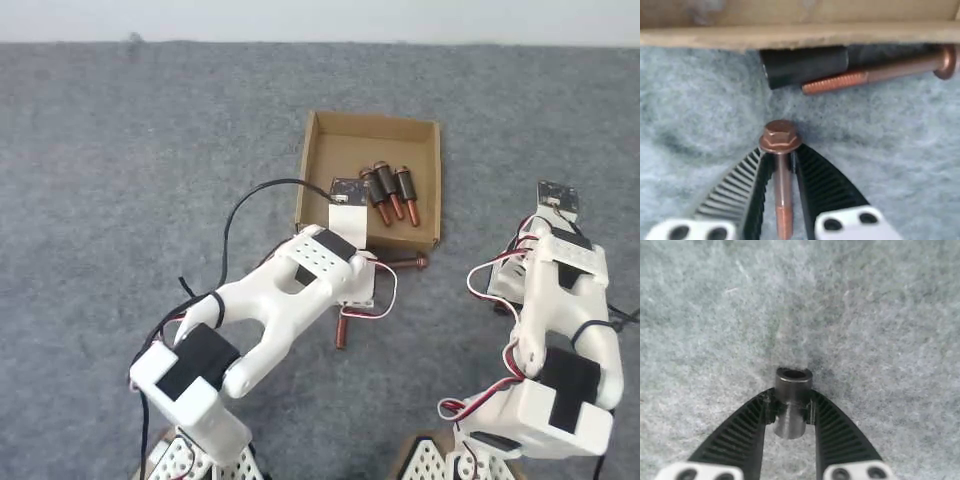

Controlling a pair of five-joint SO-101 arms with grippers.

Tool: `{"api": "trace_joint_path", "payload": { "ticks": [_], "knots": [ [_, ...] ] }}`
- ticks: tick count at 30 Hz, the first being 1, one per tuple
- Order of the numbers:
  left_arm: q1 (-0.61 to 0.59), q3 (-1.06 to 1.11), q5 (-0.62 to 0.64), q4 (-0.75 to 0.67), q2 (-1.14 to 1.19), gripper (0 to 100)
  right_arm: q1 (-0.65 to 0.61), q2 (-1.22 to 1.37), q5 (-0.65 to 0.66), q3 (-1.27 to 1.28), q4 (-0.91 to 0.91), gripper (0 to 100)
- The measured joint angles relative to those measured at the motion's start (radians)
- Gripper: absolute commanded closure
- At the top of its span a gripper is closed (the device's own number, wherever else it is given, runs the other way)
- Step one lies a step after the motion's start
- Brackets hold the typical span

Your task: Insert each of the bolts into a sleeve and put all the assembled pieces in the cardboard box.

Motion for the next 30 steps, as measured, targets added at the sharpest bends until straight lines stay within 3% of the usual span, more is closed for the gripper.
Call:
{"api": "trace_joint_path", "payload": {
  "ticks": [9,16,23,30],
  "knots": [
    [-0.043,0.071,-0.198,0.080,-0.183,99,0.000,0.000,0.000,0.000,0.000,96.8],
    [-0.256,0.189,-0.206,-0.083,-0.322,99,0.000,0.000,0.000,0.000,0.000,96.8],
    [-0.446,0.292,-0.212,-0.115,-0.345,99,0.000,0.000,0.000,0.000,0.003,96.8],
    [-0.657,0.407,-0.276,-0.199,-0.345,99,0.000,0.002,0.000,-0.107,0.149,96.8]
  ]
}}
